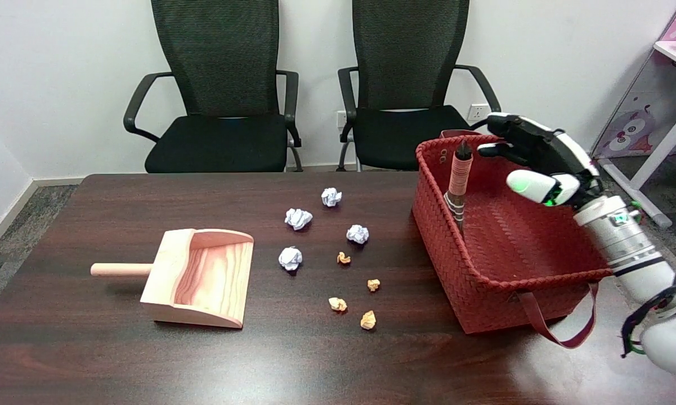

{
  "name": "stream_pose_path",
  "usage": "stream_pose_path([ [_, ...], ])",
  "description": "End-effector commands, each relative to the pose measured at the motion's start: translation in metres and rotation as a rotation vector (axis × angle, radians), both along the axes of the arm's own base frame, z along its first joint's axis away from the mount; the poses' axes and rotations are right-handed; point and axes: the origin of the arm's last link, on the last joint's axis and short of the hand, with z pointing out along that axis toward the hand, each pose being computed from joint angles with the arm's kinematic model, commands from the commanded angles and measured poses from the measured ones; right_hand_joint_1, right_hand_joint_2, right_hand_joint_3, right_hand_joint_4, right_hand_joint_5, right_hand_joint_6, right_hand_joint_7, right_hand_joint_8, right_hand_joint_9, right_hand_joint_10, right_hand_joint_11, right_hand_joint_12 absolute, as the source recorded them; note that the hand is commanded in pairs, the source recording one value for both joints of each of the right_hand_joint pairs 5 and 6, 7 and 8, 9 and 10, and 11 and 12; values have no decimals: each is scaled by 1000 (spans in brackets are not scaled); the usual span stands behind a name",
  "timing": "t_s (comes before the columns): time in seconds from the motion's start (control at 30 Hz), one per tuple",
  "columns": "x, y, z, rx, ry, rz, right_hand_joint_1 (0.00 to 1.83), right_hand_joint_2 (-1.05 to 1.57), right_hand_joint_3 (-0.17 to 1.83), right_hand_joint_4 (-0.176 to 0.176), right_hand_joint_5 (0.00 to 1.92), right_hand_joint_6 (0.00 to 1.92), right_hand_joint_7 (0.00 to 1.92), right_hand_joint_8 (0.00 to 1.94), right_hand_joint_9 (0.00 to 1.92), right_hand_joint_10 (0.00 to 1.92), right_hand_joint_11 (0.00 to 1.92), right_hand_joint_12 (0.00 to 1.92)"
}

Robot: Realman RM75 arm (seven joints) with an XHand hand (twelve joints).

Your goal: Pick up the broom by its handle.

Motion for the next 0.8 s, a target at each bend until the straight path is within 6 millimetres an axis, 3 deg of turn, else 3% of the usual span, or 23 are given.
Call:
stream_pose_path([
  [0.03,-15,-31,-30,8,-38,-63,915,53,820,-176,228,228,228,228,217,217,479,479],
  [0.33,-13,-47,-42,29,-75,-69,912,-36,840,-176,163,163,163,163,158,158,340,340],
  [0.8,-26,-50,-58,51,-162,-99,909,8,759,-176,108,108,108,108,161,161,301,301],
])
